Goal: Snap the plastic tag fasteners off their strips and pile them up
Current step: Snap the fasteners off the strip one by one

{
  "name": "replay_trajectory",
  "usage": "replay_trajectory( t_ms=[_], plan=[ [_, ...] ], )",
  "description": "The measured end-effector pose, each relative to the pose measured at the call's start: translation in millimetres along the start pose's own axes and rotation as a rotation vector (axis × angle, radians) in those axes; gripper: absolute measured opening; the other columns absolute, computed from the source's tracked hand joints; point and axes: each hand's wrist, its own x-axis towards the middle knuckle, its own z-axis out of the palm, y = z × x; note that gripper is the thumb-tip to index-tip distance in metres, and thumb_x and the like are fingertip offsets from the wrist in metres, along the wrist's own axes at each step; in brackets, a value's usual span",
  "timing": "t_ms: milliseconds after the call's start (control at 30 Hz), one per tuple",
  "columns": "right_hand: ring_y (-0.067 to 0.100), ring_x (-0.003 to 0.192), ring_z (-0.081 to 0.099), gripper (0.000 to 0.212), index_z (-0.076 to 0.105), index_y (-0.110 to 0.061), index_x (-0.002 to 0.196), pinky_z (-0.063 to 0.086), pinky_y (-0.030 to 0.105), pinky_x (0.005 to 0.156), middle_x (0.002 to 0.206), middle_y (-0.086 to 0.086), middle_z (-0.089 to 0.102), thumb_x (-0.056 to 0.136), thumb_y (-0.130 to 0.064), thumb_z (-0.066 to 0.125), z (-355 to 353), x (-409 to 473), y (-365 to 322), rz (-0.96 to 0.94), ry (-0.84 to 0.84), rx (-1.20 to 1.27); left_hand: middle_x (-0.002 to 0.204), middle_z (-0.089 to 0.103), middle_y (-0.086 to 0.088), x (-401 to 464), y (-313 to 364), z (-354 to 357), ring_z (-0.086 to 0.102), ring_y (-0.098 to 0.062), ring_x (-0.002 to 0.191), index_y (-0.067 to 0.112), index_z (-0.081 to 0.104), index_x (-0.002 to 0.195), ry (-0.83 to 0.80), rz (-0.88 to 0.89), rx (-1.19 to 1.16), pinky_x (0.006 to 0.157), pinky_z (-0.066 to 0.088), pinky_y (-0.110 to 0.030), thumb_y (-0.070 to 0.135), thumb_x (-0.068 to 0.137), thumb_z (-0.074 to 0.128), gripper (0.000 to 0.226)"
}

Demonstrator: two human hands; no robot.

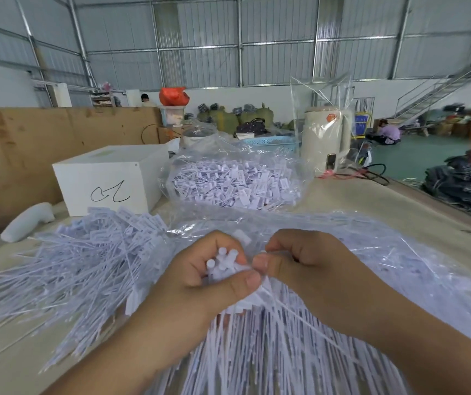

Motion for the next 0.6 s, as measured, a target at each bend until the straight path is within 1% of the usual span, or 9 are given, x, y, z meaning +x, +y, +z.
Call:
replay_trajectory(
  t_ms=[100, 167, 200, 233, 267, 333, 400, 500, 600],
  plan=[
    [0.004, 0.040, 0.040, 0.036, 0.050, -0.020, 0.063, 0.035, 0.013, 0.043, 0.046, -0.020, 0.049, 0.094, -0.038, 0.056, 10, 3, -2, -0.038, 0.207, -0.064, 0.063, 0.056, -0.003, 1, 0, 3, 0.052, -0.015, 0.056, 0.023, 0.059, 0.065, 0.127, 0.016, -0.053, 0.048, 0.045, -0.021, 0.022, 0.065, 0.076, 0.018],
    [0.005, 0.038, 0.036, 0.042, 0.048, -0.014, 0.063, 0.033, 0.014, 0.039, 0.043, -0.013, 0.044, 0.092, -0.044, 0.055, 3, 7, -1, -0.040, 0.422, -0.026, 0.062, 0.056, -0.002, 0, 1, 3, 0.053, -0.013, 0.054, 0.022, 0.056, 0.066, 0.145, 0.027, -0.038, 0.049, 0.045, -0.021, 0.027, 0.061, 0.083, 0.027],
    [0.006, 0.037, 0.033, 0.046, 0.047, -0.012, 0.063, 0.029, 0.015, 0.037, 0.042, -0.010, 0.040, 0.089, -0.048, 0.056, -4, 8, 1, -0.054, 0.483, 0.025, 0.061, 0.057, 0.000, -2, 2, 3, 0.053, -0.012, 0.053, 0.023, 0.057, 0.067, 0.129, 0.023, -0.040, 0.049, 0.045, -0.021, 0.032, 0.060, 0.083, 0.029],
    [0.006, 0.038, 0.030, 0.049, 0.046, -0.010, 0.064, 0.026, 0.015, 0.037, 0.042, -0.009, 0.036, 0.086, -0.053, 0.057, -10, 8, 3, -0.071, 0.480, 0.098, 0.060, 0.057, 0.001, -2, 4, 2, 0.054, -0.010, 0.051, 0.023, 0.058, 0.068, 0.104, 0.017, -0.054, 0.048, 0.045, -0.020, 0.035, 0.058, 0.081, 0.028],
    [0.008, 0.040, 0.030, 0.053, 0.048, -0.008, 0.066, 0.027, 0.019, 0.039, 0.045, -0.008, 0.034, 0.081, -0.058, 0.059, -15, 7, 6, -0.077, 0.400, 0.184, 0.061, 0.057, 0.002, -3, 5, 2, 0.054, -0.009, 0.051, 0.023, 0.059, 0.070, 0.076, 0.010, -0.072, 0.047, 0.045, -0.019, 0.036, 0.058, 0.078, 0.026],
    [0.014, 0.046, 0.033, 0.056, 0.057, -0.010, 0.072, 0.028, 0.026, 0.045, 0.051, -0.003, 0.036, 0.074, -0.065, 0.068, -14, 4, 8, -0.085, 0.121, 0.289, 0.064, 0.055, 0.002, -3, 7, -1, 0.052, -0.008, 0.054, 0.025, 0.062, 0.073, 0.010, -0.007, -0.075, 0.049, 0.045, -0.018, 0.037, 0.061, 0.076, 0.023],
    [0.008, 0.047, 0.037, 0.042, 0.063, -0.013, 0.075, 0.031, 0.023, 0.048, 0.053, -0.007, 0.042, 0.076, -0.055, 0.070, -5, 3, 9, -0.136, -0.049, 0.298, 0.067, 0.054, 0.001, -3, 7, -2, 0.051, -0.009, 0.057, 0.026, 0.064, 0.076, -0.064, -0.007, -0.053, 0.051, 0.044, -0.018, 0.037, 0.065, 0.074, 0.019],
    [-0.001, 0.046, 0.041, 0.024, 0.064, -0.015, 0.072, 0.032, 0.010, 0.047, 0.051, -0.014, 0.048, 0.080, -0.038, 0.069, 4, 4, 9, -0.174, -0.045, 0.316, 0.070, 0.061, 0.001, -3, 6, -1, 0.056, -0.008, 0.057, 0.023, 0.067, 0.080, -0.116, 0.013, -0.076, 0.052, 0.046, -0.018, 0.028, 0.066, 0.077, 0.018],
    [0.003, 0.046, 0.041, 0.029, 0.066, -0.014, 0.074, 0.032, 0.014, 0.047, 0.053, -0.010, 0.050, 0.076, -0.042, 0.075, 11, 4, 8, -0.142, 0.037, 0.365, 0.069, 0.066, 0.004, -2, 2, 1, 0.058, -0.006, 0.059, 0.021, 0.065, 0.081, -0.068, 0.005, -0.033, 0.053, 0.047, -0.018, 0.011, 0.064, 0.082, 0.027]
  ],
)
